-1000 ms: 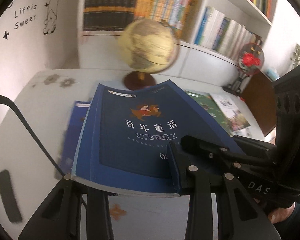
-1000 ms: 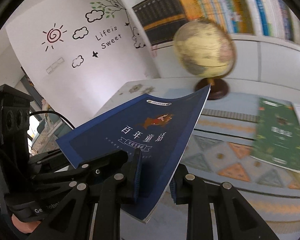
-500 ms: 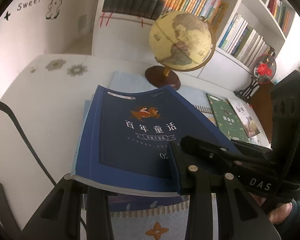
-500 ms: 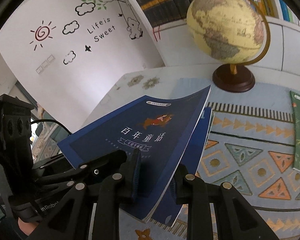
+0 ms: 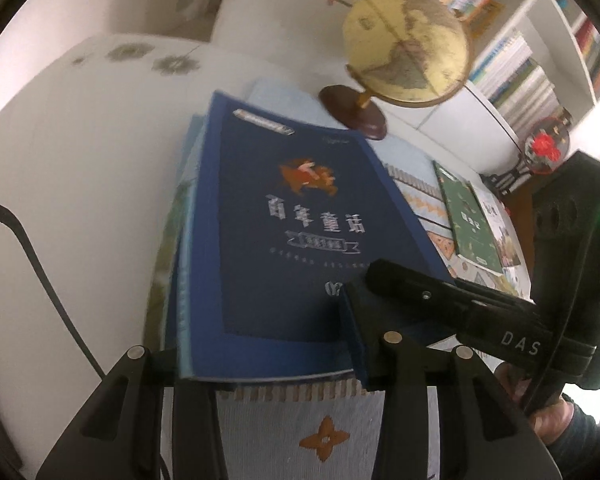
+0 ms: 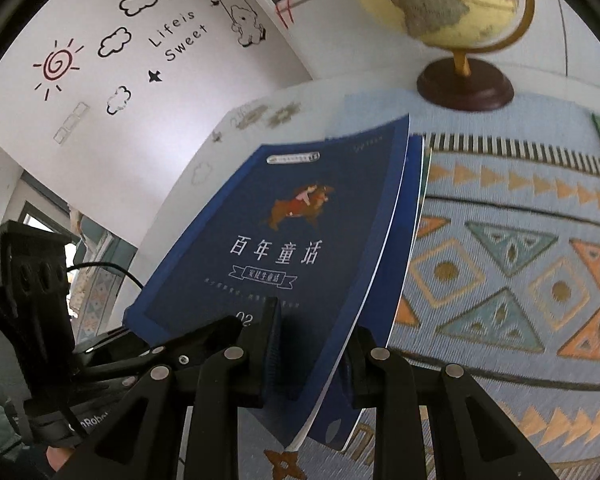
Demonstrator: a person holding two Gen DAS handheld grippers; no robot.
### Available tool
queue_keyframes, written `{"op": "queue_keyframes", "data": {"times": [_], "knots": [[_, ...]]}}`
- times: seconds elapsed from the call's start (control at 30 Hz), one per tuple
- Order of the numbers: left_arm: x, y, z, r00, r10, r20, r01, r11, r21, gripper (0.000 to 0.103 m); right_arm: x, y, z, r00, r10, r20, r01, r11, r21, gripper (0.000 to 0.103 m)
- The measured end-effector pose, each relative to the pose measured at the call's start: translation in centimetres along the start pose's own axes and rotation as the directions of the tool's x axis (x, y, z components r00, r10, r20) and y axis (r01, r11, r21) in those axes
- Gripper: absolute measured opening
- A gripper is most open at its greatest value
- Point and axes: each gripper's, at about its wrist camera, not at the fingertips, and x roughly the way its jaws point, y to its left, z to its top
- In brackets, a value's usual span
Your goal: Organize books
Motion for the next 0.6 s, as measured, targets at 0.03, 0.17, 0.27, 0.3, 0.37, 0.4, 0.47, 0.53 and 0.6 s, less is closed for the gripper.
{"op": "queue_keyframes", "data": {"times": [0.03,0.17,0.27,0.3,0.37,0.4,0.47,0.53,0.6], "knots": [[0.0,0.4,-0.1,1.0,0.004,-0.004,-0.004,1.0,-0.016,0.038,0.2,-0.1,-0.1,1.0,0.004,-0.01,-0.004,1.0,0.005,0.026],[-0.7,1.6,-0.7,0.999,0.04,-0.001,-0.04,0.997,-0.069,0.039,0.9,0.0,-0.5,0.999,-0.002,-0.049,0.003,1.0,0.003,0.031],[-1.7,2.4,-1.1,0.997,0.073,0.015,-0.071,0.992,-0.1,0.042,0.7,0.1,-1.0,0.998,-0.004,-0.067,0.003,1.0,-0.013,0.037],[-2.0,2.7,-1.3,0.997,0.081,0.019,-0.079,0.991,-0.109,0.042,0.6,0.1,-0.9,0.998,-0.011,-0.069,0.01,1.0,-0.018,0.038],[-2.9,3.0,-2.1,0.992,0.123,0.029,-0.119,0.985,-0.125,0.042,0.0,-0.2,-1.4,0.996,-0.043,-0.075,0.041,0.999,-0.024,0.038],[-3.3,3.0,-2.5,0.99,0.138,0.033,-0.133,0.982,-0.131,0.042,-0.3,-0.5,-1.5,0.996,-0.049,-0.08,0.047,0.999,-0.022,0.039],[-4.5,2.9,-3.8,0.987,0.154,0.04,-0.147,0.978,-0.146,0.042,-1.4,-1.3,-2.1,0.995,-0.052,-0.083,0.052,0.999,-0.003,0.039],[-5.4,2.3,-4.7,0.984,0.172,0.047,-0.164,0.976,-0.142,0.042,-2.8,-2.3,-3.1,0.996,-0.037,-0.082,0.039,0.999,0.022,0.04],[-6.2,1.2,-6.0,0.981,0.187,0.048,-0.179,0.975,-0.135,0.042,-4.3,-3.0,-4.2,0.996,-0.039,-0.078,0.041,0.999,0.021,0.04]]}}
